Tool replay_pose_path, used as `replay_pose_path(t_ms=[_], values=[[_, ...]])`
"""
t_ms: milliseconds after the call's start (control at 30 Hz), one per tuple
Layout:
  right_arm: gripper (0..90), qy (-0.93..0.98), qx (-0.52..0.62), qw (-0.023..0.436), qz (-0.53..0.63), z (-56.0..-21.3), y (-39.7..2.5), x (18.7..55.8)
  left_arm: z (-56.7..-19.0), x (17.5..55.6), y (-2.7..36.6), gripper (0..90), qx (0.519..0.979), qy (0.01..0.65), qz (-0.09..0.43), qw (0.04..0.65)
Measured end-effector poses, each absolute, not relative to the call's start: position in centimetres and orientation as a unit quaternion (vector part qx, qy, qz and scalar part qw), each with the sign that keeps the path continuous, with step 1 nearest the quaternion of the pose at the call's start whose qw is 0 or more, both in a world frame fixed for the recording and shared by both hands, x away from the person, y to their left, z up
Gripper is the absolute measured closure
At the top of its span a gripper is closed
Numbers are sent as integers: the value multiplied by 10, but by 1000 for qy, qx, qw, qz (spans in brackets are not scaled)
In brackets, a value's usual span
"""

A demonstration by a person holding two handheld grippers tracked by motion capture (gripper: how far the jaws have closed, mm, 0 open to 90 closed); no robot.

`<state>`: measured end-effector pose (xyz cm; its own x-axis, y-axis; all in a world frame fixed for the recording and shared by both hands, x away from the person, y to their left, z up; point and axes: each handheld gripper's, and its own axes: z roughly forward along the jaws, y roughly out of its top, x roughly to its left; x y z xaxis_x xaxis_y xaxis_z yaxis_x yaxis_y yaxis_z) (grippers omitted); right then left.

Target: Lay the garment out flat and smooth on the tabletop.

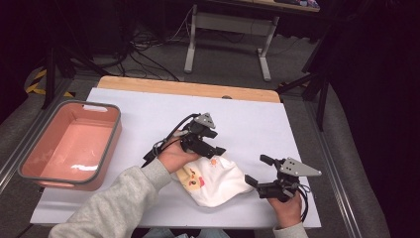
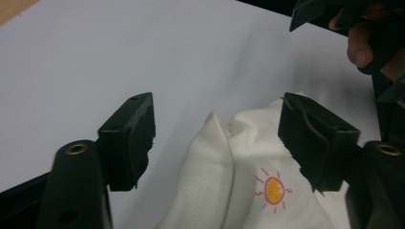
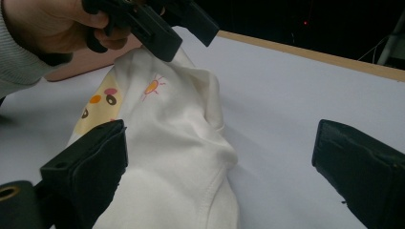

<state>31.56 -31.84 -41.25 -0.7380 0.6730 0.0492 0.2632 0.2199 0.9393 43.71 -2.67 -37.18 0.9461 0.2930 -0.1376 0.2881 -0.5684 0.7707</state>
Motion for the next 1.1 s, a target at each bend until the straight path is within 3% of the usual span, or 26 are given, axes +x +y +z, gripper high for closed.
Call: replay_pose_path(t_ms=[500, 767, 1100], values=[[53, 759, 303, 177, 548, -414, -317, 317, -393, 445, -41, 469, 917, 163, -22, 364], [55, 764, 303, 174, 543, -416, -316, 317, -393, 443, -41, 817, 925, 151, -19, 347], [61, 761, 304, 173, 546, -415, -317, 316, -375, 437, -30, 843, 906, 156, 8, 394]])
